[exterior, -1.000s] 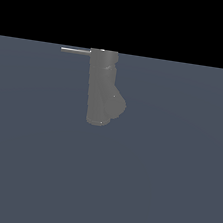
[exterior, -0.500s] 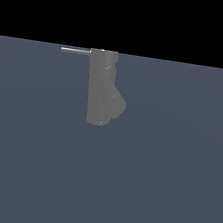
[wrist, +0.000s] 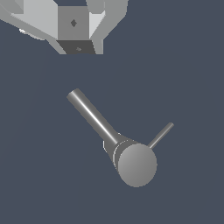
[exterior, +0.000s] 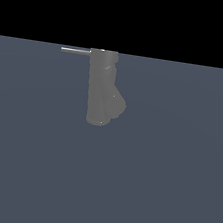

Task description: Turn on the faucet by rotating a designated handle.

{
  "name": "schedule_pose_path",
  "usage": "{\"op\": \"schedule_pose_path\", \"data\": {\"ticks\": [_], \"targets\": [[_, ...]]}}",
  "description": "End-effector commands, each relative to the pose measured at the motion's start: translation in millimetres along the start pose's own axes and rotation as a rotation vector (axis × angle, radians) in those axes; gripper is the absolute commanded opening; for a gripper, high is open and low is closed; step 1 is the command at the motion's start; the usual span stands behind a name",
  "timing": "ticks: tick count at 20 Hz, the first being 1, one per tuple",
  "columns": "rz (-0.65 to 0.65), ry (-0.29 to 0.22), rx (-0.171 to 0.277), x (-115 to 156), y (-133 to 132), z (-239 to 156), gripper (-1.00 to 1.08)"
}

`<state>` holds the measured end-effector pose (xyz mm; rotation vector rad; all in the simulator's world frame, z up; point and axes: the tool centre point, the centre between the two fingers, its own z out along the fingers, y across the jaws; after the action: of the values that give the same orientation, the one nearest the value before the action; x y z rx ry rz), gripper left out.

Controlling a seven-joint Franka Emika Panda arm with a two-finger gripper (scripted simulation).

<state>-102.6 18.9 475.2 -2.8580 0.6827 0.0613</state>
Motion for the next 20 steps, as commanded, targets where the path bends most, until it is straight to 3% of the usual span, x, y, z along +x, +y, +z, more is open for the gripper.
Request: {"op": "schedule_pose_path", "data": {"ticks": [1, 11, 20], "targets": [[0.062, -0.01, 0.001, 14, -13, 11, -1.0], [0.307, -0.023, -0.026, 61, -64, 63, -1.0], [0.519, 0.005, -0.07, 94, -111, 121, -1.0]]}}
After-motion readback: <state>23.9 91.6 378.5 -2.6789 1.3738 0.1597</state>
